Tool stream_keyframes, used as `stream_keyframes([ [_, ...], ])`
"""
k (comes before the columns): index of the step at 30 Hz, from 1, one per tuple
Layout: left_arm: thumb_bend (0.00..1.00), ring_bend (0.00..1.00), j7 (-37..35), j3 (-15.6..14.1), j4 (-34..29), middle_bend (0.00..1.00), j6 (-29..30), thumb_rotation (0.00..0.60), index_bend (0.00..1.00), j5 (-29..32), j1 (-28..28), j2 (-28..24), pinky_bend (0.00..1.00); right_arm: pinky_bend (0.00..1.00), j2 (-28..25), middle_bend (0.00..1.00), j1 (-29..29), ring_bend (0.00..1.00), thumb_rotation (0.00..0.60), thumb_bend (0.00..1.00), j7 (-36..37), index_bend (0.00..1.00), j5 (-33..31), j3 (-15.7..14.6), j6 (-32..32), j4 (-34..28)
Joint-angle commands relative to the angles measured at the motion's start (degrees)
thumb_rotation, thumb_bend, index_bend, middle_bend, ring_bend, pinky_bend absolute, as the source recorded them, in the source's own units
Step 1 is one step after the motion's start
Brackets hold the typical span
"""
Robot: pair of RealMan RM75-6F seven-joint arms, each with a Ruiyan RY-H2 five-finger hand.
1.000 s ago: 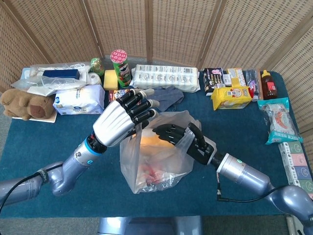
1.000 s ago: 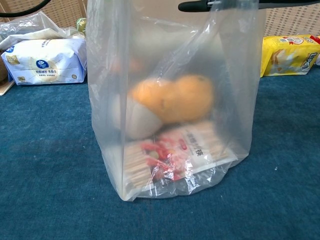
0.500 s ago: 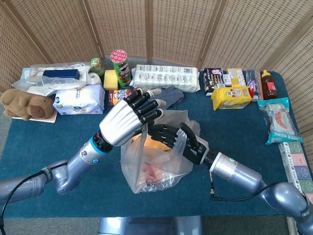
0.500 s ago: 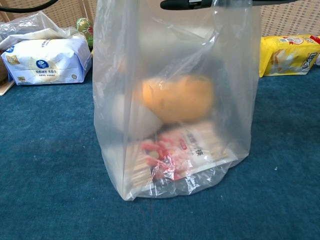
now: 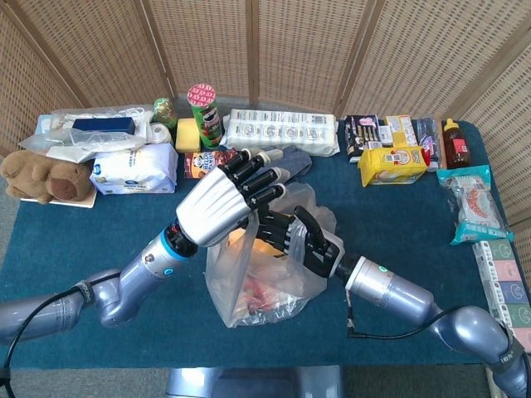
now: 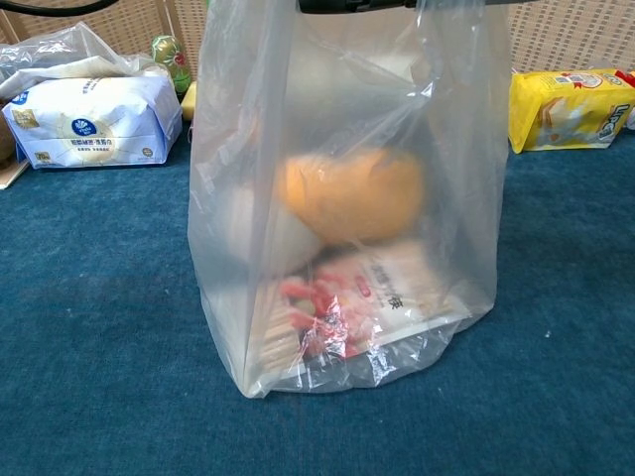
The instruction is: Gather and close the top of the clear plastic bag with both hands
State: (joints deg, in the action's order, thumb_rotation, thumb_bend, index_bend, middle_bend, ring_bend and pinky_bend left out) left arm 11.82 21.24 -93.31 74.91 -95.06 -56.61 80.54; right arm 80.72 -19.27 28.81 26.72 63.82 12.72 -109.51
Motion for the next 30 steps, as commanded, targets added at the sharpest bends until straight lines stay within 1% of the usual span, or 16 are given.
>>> stream_keyframes([
  [1, 0.20, 0.21, 0.2, 0.1, 0.0, 0.38, -0.3, 0.600, 0.42, 0.3, -0.3, 0.2, 0.30, 0.00, 0.1, 0.20, -0.2, 0.09, 0.127, 0.16, 0.2, 0.21, 0.1, -0.1, -0.2, 0.0],
  [20, 0.20, 0.21, 1.7, 0.2, 0.4, 0.37, -1.5, 0.600, 0.41, 1.4, -2.2, 1.4, 0.30, 0.00, 1.5, 0.23, -1.5, 0.12, 0.122, 0.16, 2.1, 0.23, -0.2, 0.3, -0.8, 0.5],
  [30, 0.20, 0.21, 1.8, 0.1, 0.7, 0.37, -1.5, 0.600, 0.41, 1.6, -2.9, 1.9, 0.30, 0.03, 1.6, 0.24, -1.6, 0.13, 0.127, 0.16, 2.9, 0.24, -0.3, 0.3, -0.9, 0.1],
])
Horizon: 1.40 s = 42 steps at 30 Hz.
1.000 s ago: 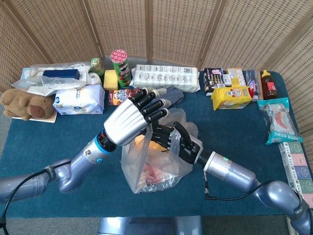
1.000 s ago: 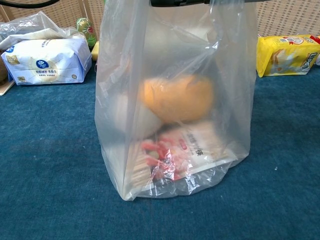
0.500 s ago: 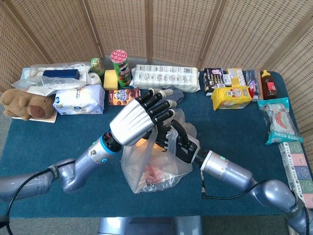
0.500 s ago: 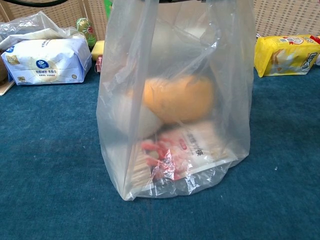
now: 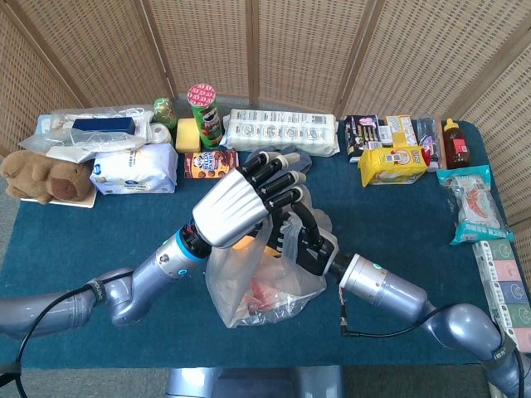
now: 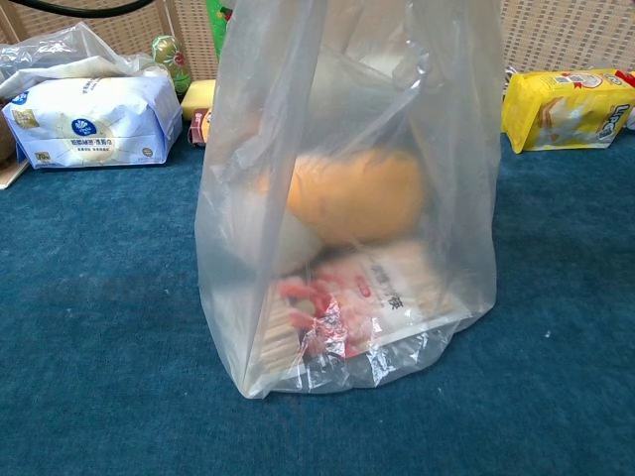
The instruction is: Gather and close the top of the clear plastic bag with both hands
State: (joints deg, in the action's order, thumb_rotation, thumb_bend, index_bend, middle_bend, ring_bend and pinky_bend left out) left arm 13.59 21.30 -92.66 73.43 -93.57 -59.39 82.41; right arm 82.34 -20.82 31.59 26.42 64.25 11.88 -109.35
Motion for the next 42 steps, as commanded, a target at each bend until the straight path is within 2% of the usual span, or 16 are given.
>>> stream_keyframes([
  [1, 0.20, 0.21, 0.1, 0.1, 0.0, 0.37, 0.0, 0.600, 0.41, 0.1, -0.2, 0.1, 0.30, 0.03, 0.0, 0.25, -0.1, 0.13, 0.129, 0.16, 0.2, 0.24, 0.0, -0.2, 0.0, -0.1],
  [20, 0.19, 0.21, 0.8, -0.1, 0.5, 0.37, 0.0, 0.600, 0.41, 0.6, -0.8, 0.6, 0.30, 0.04, 0.2, 0.26, -1.1, 0.15, 0.124, 0.16, 1.2, 0.25, 0.5, -1.3, -0.7, -0.4],
  [33, 0.19, 0.20, 1.1, 0.0, 1.0, 0.36, 0.1, 0.600, 0.40, 1.4, -1.1, 1.2, 0.30, 0.10, -0.4, 0.32, -1.1, 0.23, 0.126, 0.16, 1.6, 0.30, 0.8, -2.0, -0.2, -1.2],
  [42, 0.19, 0.20, 0.7, -0.1, 1.2, 0.36, 0.2, 0.600, 0.40, 1.5, -1.2, 1.5, 0.30, 0.11, 0.0, 0.33, -1.4, 0.24, 0.123, 0.16, 1.7, 0.32, 0.8, -2.1, -0.4, -1.2],
])
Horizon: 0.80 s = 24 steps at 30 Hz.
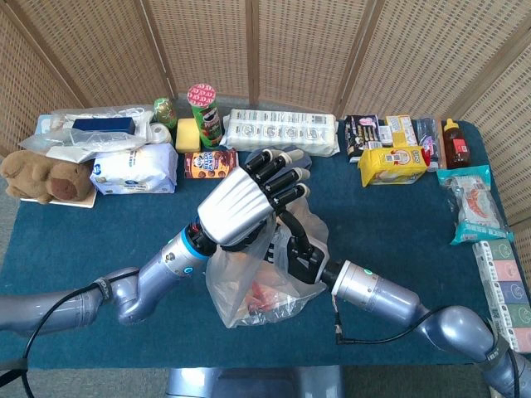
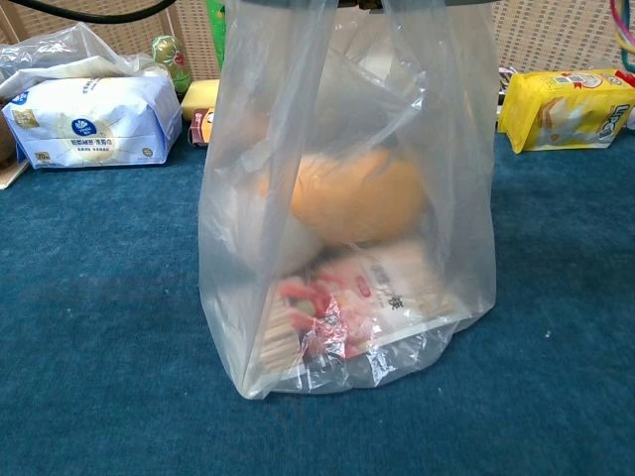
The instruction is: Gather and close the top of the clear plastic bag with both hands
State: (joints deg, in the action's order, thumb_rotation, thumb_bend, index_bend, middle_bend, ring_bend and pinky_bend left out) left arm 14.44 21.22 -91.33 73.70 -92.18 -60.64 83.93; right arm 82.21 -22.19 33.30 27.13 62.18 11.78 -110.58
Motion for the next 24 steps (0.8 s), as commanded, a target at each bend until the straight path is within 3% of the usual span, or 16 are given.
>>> stream_keyframes([
  [1, 0.19, 0.20, -0.1, -0.1, -0.1, 0.36, -0.1, 0.600, 0.40, 0.1, 0.1, 0.0, 0.30, 0.11, 0.2, 0.33, 0.0, 0.24, 0.122, 0.16, -0.1, 0.32, 0.1, -0.1, -0.5, 0.0],
  [24, 0.18, 0.20, -0.5, -0.8, -0.1, 0.36, -0.2, 0.600, 0.39, 0.1, 0.3, -0.1, 0.30, 0.07, 2.1, 0.34, -1.7, 0.25, 0.129, 0.16, -0.3, 0.33, 0.8, 0.0, -0.9, 1.9],
])
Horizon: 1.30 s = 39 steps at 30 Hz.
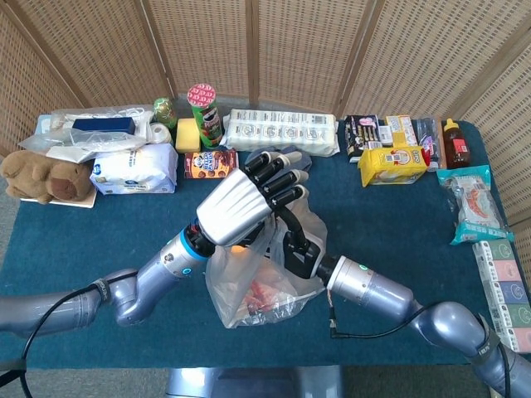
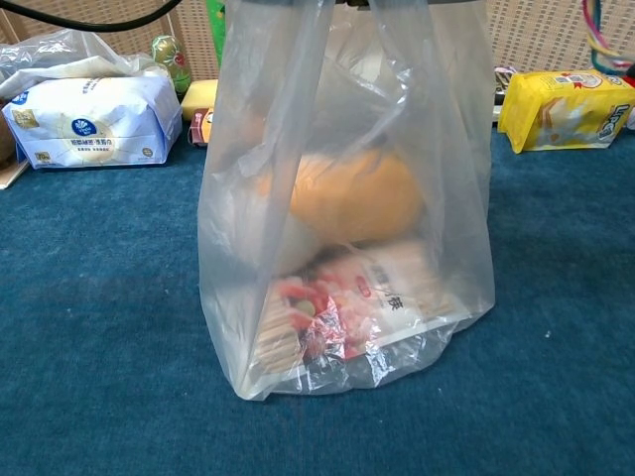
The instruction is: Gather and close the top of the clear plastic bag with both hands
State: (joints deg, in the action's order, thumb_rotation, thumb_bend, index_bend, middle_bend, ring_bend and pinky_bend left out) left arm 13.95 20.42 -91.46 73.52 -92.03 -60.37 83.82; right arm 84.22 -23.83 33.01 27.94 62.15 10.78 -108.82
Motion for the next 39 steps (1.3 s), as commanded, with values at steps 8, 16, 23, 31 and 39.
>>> stream_keyframes([
  [8, 0.18, 0.20, -0.1, 0.0, 0.5, 0.36, -0.2, 0.600, 0.38, 0.2, -0.1, 0.2, 0.30, 0.07, 0.5, 0.35, -0.4, 0.26, 0.123, 0.17, 0.5, 0.35, -0.3, 0.1, 0.0, 0.4],
  [16, 0.18, 0.20, -0.3, 0.0, 0.7, 0.36, -0.1, 0.600, 0.38, 0.1, -0.2, 0.4, 0.30, 0.08, 0.7, 0.36, -0.6, 0.26, 0.121, 0.17, 0.7, 0.35, -0.2, 0.0, -0.4, 0.4],
  [23, 0.18, 0.20, -0.3, 0.2, 0.7, 0.35, -0.1, 0.600, 0.38, 0.2, -0.2, 0.2, 0.30, 0.08, 0.9, 0.36, -1.0, 0.26, 0.125, 0.17, 0.9, 0.36, -0.2, -0.2, -0.6, 0.3],
  [31, 0.18, 0.20, -0.1, 0.3, 0.8, 0.35, -0.3, 0.600, 0.38, 0.5, -0.6, 0.6, 0.30, 0.09, 1.2, 0.37, -1.6, 0.27, 0.126, 0.17, 1.4, 0.36, -0.2, -0.9, -0.6, 0.1],
  [39, 0.18, 0.19, 0.0, 0.5, 0.7, 0.35, -0.1, 0.600, 0.37, 0.8, -0.5, 0.6, 0.30, 0.12, 0.6, 0.40, -1.5, 0.29, 0.125, 0.17, 1.5, 0.38, -0.1, -1.3, 0.2, 0.1],
])
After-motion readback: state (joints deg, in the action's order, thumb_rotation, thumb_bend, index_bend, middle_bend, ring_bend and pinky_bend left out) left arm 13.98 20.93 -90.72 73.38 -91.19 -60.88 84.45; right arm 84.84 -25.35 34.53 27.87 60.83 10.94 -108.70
